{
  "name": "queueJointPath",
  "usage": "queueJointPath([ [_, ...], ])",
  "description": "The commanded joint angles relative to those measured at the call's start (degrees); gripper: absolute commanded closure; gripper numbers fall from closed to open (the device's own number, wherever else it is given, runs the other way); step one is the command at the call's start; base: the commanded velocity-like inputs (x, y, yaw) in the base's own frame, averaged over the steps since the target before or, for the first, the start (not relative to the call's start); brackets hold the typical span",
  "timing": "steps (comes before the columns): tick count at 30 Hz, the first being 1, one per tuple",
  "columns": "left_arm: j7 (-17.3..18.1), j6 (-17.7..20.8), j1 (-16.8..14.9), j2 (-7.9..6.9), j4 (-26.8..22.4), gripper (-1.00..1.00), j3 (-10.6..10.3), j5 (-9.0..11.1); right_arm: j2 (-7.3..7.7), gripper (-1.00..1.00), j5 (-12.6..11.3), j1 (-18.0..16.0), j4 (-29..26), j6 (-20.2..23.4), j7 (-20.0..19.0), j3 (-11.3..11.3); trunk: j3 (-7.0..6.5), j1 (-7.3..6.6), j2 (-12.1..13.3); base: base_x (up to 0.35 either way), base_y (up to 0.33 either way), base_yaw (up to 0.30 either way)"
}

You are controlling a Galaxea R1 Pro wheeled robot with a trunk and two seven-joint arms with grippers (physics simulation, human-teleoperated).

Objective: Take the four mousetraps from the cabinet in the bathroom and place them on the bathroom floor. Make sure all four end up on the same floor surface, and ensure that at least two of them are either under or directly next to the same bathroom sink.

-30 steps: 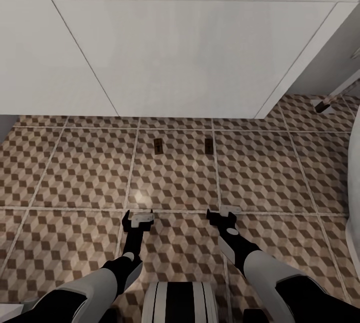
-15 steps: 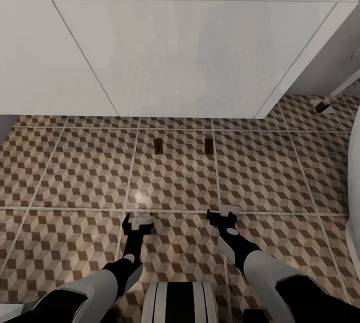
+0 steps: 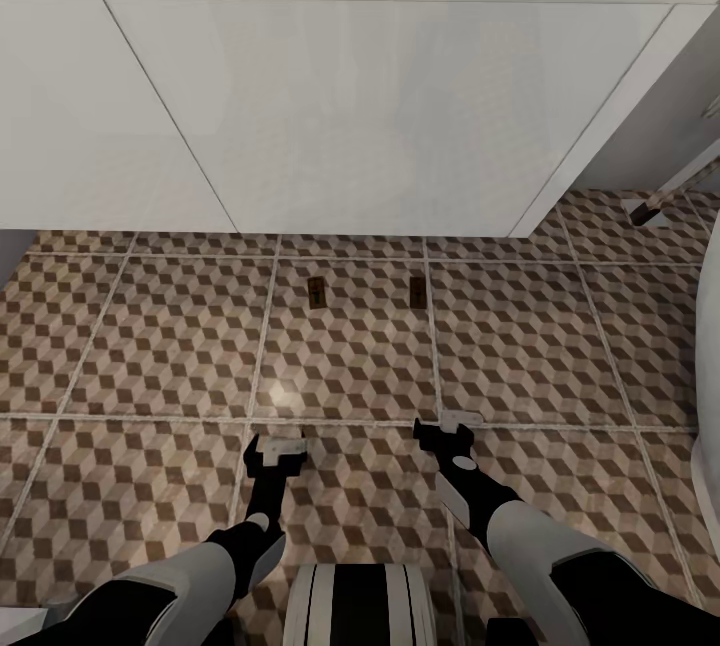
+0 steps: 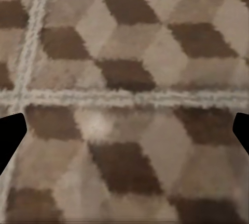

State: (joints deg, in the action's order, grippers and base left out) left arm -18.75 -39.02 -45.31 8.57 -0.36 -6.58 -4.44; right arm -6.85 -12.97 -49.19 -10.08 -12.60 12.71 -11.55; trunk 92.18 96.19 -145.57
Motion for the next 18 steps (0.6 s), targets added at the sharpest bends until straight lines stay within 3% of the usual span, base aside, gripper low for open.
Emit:
queueJointPath([
  [1,-0.6,0.0,0.0,0.02,0.1,-1.00,-0.3,-0.5,0.00,-1.00,-0.6,0.0,0.0,-0.2,0.3,-0.5,0.03,-0.01,0.0,0.000,0.000,0.000],
  [18,-0.6,0.3,0.1,0.34,0.2,-1.00,-0.1,-0.4,-0.01,-1.00,-0.6,0.0,0.1,0.0,0.5,-0.5,0.03,-0.01,0.0,0.000,0.000,0.000],
])
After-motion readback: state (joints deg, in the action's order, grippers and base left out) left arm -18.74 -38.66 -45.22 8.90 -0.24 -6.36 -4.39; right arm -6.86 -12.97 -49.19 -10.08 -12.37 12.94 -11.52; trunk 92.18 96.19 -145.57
